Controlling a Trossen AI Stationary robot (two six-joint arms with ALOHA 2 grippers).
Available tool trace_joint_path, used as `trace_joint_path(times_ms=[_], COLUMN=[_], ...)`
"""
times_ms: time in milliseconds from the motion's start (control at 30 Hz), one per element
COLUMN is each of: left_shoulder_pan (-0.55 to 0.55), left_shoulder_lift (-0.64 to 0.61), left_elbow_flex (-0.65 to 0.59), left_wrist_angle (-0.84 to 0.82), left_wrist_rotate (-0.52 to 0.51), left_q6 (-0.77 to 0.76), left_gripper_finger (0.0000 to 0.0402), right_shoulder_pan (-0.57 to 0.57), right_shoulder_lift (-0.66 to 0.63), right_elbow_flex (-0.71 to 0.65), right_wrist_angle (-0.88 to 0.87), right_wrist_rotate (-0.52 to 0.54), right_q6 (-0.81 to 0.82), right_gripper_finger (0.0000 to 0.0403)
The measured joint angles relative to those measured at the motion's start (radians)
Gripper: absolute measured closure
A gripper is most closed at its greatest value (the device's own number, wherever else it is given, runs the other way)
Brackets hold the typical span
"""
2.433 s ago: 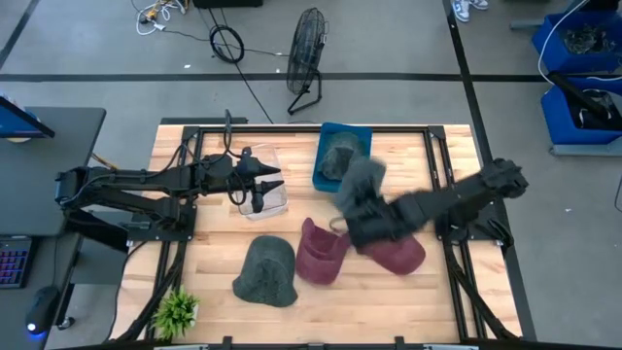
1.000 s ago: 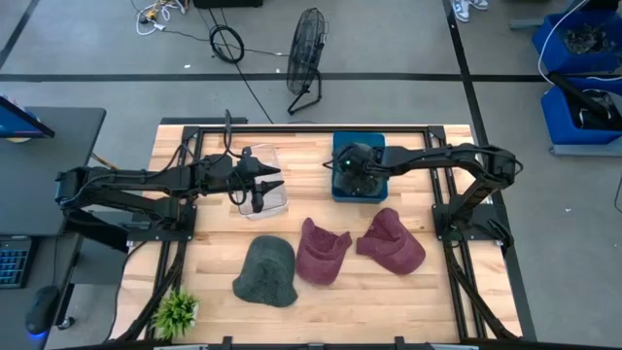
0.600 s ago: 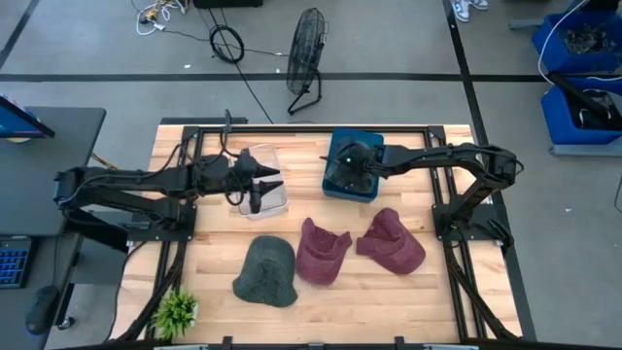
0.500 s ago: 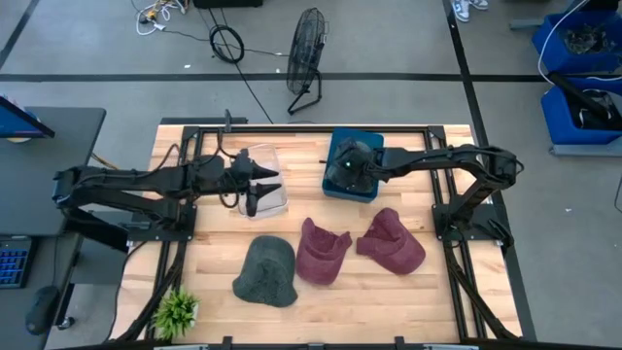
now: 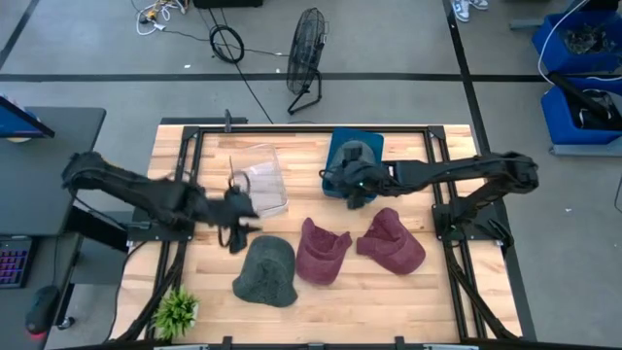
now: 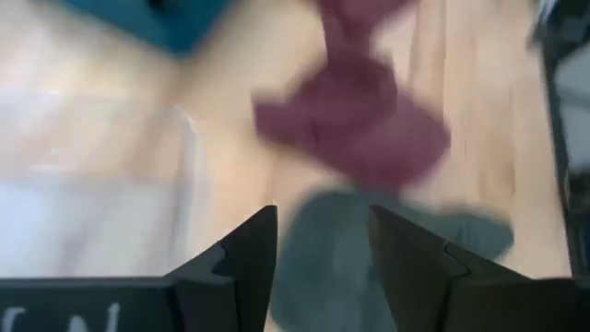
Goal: Pick & Place hat
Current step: Put the gray cap into the blue bin
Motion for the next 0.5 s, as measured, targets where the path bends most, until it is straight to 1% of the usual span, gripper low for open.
trace_joint_path(times_ms=[133, 233, 300, 367, 500], left_shoulder_pan=[-0.111, -0.175, -0.204, -0.223, -0.243], left_shoulder_lift=[0.103, 0.179, 0.227, 0.274, 0.360], left_elbow_flex=[-0.036, -0.038, -0.040, -0.040, -0.040], left_wrist_angle=[0.023, 0.052, 0.078, 0.120, 0.208], left_wrist_rotate=[-0.006, -0.037, -0.051, -0.063, -0.071], left_q6=[-0.039, -0.059, -0.081, -0.103, -0.124], left_gripper_finger=[0.0225, 0.0225, 0.0225, 0.0225, 0.0225], right_shoulder_pan=[0.014, 0.023, 0.029, 0.036, 0.041], right_shoulder_lift=[-0.009, -0.005, 0.003, 0.009, 0.017], right_elbow_flex=[0.000, 0.000, 0.000, 0.000, -0.001], right_wrist_angle=[0.022, 0.028, 0.037, 0.046, 0.064], right_wrist_rotate=[-0.261, -0.380, -0.417, -0.432, -0.435], right_q6=[0.237, 0.308, 0.325, 0.335, 0.346], right_gripper_finger=[0.0211, 0.0211, 0.0211, 0.0211, 0.0211])
